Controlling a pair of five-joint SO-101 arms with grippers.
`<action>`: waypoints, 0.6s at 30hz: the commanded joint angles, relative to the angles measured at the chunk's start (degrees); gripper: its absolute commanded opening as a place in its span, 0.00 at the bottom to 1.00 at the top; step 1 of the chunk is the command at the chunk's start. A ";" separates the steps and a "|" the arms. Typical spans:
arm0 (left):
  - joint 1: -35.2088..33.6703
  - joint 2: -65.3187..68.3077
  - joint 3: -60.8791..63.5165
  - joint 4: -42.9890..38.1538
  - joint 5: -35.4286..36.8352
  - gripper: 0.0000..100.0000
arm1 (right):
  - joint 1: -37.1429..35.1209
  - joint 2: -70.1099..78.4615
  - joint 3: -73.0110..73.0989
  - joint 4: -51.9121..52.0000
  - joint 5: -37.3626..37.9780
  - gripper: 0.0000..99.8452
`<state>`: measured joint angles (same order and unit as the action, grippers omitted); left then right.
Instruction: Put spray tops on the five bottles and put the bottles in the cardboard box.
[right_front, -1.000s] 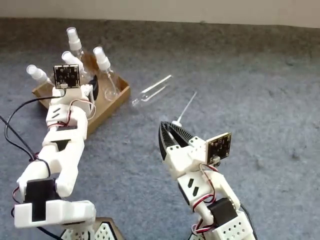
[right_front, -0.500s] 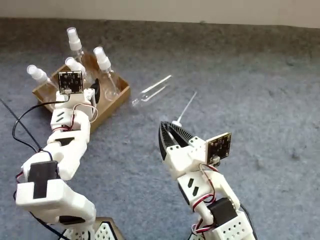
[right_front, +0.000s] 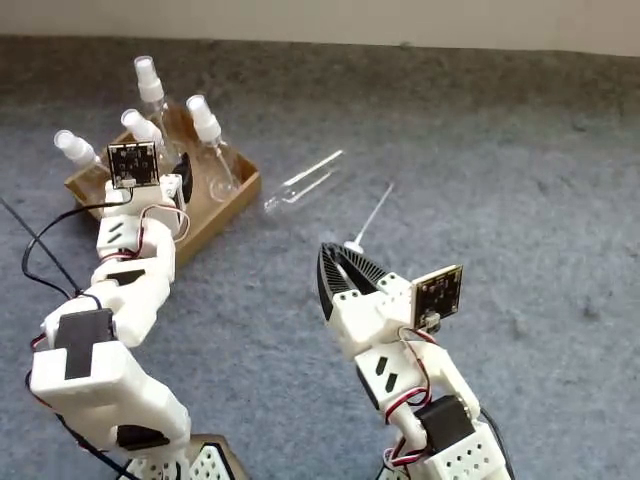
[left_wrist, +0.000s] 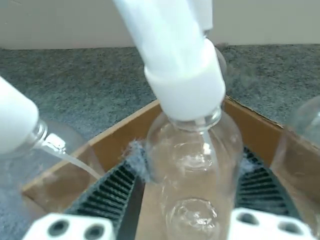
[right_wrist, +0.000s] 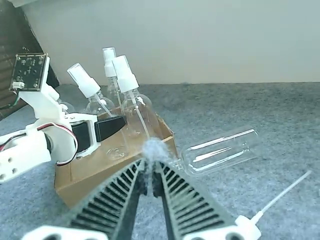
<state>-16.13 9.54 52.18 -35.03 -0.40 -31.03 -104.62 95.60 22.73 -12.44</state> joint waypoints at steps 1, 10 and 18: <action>-0.48 -0.22 -2.07 -0.62 -0.70 0.16 | 0.75 -0.31 10.15 0.13 -0.44 0.02; -0.40 -0.66 -0.75 -0.70 -0.70 0.17 | 0.75 -0.31 10.15 0.13 -0.44 0.02; -0.40 -0.66 -0.57 -0.44 -0.70 0.26 | 0.75 -0.31 10.15 0.13 -0.44 0.02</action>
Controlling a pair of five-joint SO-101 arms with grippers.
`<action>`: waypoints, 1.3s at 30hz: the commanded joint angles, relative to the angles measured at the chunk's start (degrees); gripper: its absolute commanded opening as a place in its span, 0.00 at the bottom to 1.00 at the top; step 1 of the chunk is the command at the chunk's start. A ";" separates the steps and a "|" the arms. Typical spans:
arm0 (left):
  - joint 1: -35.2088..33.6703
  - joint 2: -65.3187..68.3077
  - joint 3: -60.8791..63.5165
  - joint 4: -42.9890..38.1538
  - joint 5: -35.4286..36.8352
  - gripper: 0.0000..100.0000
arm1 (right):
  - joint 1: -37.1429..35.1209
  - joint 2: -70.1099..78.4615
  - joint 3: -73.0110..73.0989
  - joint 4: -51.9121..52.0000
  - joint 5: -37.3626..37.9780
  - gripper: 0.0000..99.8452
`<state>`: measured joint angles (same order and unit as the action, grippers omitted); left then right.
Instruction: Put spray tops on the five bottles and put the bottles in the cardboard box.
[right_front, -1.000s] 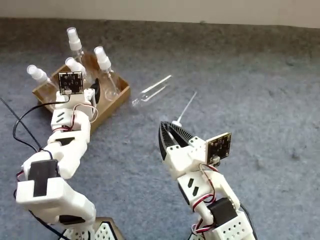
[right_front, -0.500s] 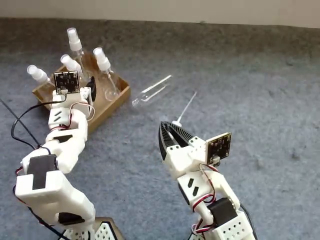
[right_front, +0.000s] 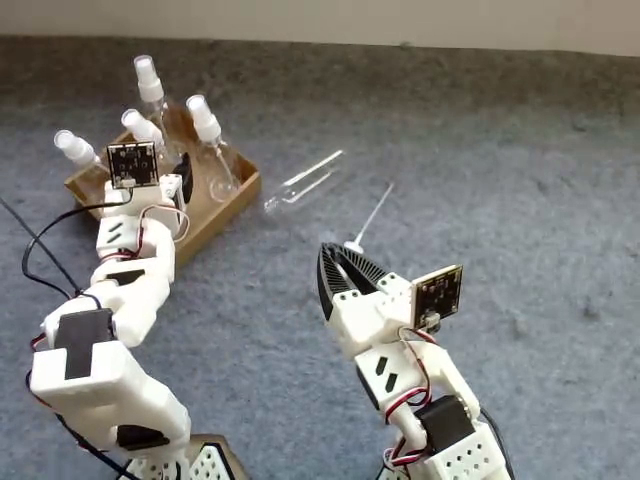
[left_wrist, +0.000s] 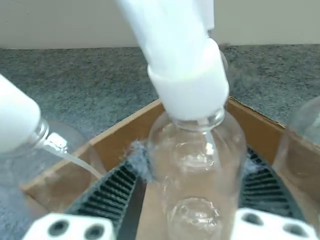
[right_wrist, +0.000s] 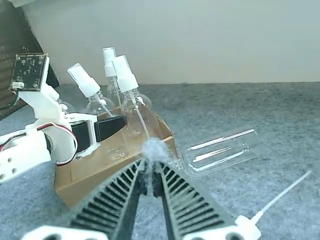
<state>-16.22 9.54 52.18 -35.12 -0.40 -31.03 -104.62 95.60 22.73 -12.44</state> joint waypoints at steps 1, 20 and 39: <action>-0.31 -0.57 -0.48 -0.35 -0.70 0.26 | 0.75 -0.31 10.15 0.13 -0.44 0.02; -0.31 -0.84 0.66 -0.44 -0.79 0.27 | 0.75 -0.31 10.15 0.13 -0.44 0.02; -0.31 -15.87 1.98 13.80 -0.79 0.27 | 0.84 -0.31 10.15 0.13 -0.44 0.02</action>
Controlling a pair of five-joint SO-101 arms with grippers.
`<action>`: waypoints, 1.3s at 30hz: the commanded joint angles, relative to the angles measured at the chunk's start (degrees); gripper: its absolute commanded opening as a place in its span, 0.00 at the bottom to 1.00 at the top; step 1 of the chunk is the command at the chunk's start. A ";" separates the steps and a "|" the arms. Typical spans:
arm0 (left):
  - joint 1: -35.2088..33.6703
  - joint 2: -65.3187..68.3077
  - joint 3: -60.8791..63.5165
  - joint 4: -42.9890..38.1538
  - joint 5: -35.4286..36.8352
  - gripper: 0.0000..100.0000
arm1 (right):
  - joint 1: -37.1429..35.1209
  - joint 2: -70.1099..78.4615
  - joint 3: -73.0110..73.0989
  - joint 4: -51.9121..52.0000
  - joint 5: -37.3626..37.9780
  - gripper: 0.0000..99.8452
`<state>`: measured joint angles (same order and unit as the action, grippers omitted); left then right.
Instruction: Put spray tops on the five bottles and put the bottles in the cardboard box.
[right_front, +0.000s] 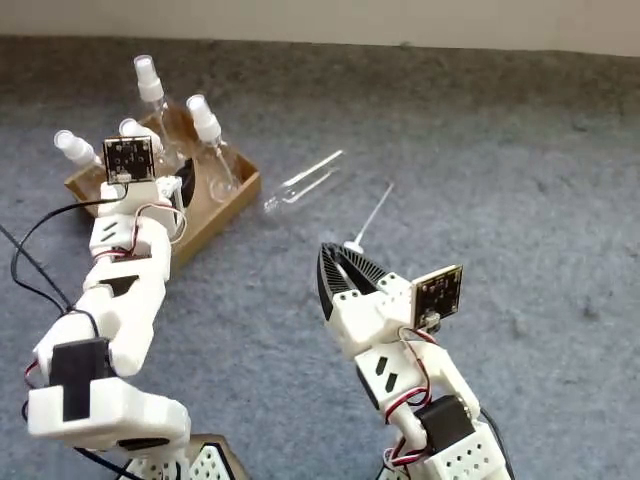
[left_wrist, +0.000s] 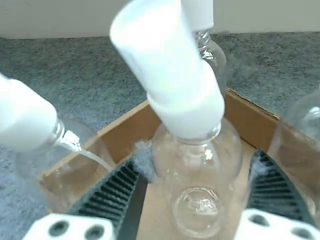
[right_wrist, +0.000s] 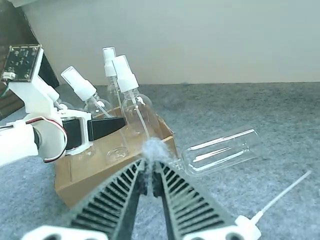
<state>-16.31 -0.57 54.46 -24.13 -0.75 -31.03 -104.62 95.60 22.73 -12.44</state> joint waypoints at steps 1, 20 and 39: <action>-0.22 -6.46 -0.31 3.43 -0.44 0.27 | 0.92 -0.31 10.15 0.13 -0.44 0.02; -0.13 -31.34 -0.75 29.10 -0.26 0.27 | 1.01 -0.31 10.15 0.13 -0.44 0.02; 12.18 -44.88 -26.24 83.25 0.09 0.26 | 20.35 -0.75 10.15 0.92 -0.79 0.02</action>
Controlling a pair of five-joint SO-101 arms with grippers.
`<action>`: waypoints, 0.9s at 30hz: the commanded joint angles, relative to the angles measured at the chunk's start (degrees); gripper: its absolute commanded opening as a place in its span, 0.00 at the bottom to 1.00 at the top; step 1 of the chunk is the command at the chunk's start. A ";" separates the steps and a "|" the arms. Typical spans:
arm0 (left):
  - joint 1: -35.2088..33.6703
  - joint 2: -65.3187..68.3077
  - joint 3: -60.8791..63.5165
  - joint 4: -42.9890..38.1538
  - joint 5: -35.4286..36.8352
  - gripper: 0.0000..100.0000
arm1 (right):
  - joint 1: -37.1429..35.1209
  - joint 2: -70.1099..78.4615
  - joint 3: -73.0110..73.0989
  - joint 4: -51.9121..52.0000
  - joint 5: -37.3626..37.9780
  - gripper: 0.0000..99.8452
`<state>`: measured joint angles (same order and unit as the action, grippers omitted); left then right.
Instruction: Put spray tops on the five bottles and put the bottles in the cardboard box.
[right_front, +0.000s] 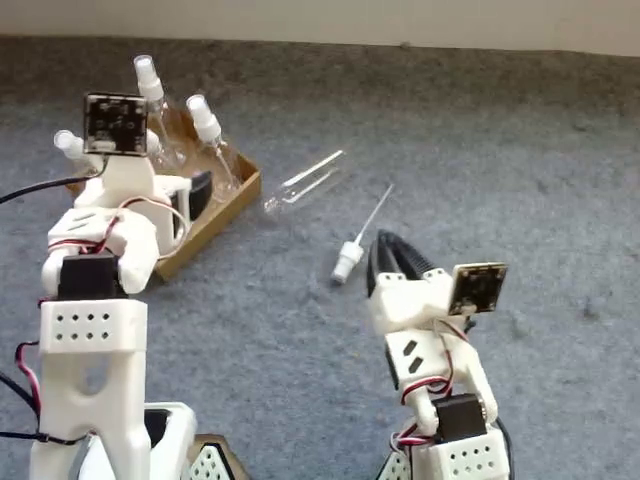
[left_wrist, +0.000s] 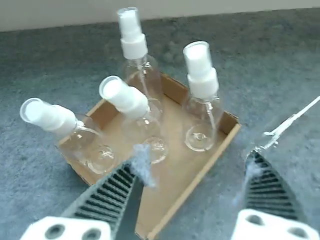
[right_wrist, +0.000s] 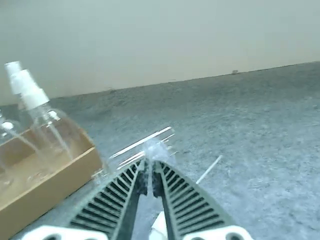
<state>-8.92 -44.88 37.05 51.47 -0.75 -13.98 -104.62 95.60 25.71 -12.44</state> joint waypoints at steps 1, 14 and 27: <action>5.49 0.75 -10.86 9.93 0.70 0.26 | 3.82 -0.75 10.15 -2.07 -0.79 0.02; 17.98 30.81 -46.64 32.79 -0.97 0.27 | 7.08 -0.75 10.15 -2.15 -0.53 0.02; 20.44 57.54 -63.78 32.70 -9.67 0.27 | 6.99 -0.66 10.15 -2.07 -0.53 0.02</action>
<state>10.51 7.87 -20.44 84.35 -7.52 -7.56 -104.62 95.60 25.45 -12.62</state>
